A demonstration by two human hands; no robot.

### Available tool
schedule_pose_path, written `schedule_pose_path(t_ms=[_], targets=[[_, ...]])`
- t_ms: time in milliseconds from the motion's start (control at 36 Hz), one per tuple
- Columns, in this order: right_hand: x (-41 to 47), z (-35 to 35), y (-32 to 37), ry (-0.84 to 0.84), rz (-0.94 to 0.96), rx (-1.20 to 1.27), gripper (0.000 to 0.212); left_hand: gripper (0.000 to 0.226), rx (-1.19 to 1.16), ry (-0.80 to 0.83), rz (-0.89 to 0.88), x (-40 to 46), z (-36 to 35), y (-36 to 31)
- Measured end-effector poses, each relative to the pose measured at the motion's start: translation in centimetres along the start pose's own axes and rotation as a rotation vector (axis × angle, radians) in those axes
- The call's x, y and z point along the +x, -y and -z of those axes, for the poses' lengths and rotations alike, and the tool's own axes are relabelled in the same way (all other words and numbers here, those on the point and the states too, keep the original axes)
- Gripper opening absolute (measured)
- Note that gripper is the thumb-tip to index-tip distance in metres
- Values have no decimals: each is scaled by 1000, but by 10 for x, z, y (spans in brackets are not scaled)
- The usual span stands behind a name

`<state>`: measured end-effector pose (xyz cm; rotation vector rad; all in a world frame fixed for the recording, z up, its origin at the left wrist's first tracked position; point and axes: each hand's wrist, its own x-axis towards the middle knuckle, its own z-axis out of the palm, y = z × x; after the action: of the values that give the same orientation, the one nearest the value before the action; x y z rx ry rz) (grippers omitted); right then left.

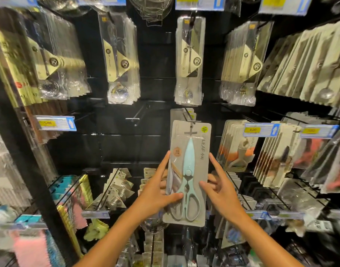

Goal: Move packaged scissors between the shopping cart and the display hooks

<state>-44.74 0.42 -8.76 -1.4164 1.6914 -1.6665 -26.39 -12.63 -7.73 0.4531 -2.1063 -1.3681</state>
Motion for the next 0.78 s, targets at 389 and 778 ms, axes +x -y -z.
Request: schedule_pose_path(t_ms=[389,778], targets=[[16,11,-12,63,-27,-67,78,117,15,-22,64,17,-8,16],[75,6,-46,194,-42,-157,84,104,79,-73,135,74,-15,30]])
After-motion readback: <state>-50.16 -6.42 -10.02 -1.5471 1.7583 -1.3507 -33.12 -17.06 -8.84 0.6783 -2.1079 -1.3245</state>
